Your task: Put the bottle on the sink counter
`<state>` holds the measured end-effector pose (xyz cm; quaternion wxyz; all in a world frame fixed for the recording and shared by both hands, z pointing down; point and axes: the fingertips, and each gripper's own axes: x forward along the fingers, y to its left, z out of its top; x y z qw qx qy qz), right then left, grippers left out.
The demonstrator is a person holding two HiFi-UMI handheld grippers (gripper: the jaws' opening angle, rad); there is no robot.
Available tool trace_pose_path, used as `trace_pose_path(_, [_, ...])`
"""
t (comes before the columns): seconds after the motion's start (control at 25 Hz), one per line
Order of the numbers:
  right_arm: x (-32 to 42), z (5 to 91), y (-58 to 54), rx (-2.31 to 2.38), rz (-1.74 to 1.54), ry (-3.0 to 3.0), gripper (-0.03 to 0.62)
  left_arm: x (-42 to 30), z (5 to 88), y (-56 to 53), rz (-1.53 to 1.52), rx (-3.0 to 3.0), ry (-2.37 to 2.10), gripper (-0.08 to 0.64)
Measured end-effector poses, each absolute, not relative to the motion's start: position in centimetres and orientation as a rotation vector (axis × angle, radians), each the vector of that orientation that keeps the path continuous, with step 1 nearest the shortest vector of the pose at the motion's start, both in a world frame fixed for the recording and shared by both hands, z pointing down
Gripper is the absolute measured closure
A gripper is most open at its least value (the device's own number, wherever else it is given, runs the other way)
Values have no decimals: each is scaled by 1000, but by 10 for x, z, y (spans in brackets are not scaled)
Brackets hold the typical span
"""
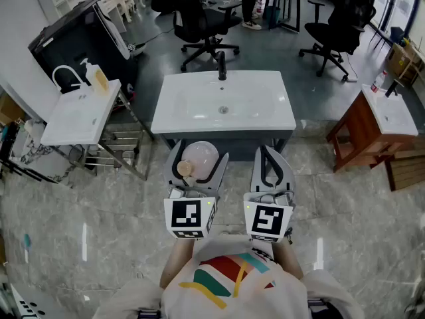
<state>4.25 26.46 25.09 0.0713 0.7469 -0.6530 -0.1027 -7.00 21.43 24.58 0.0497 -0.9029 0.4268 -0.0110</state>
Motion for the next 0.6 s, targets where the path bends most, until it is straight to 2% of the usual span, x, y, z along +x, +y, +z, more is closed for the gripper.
trace_pose_path(0.6, [49, 259, 264, 2243, -271, -1992, 580, -66, 251, 213, -39, -2742, 1313, 153])
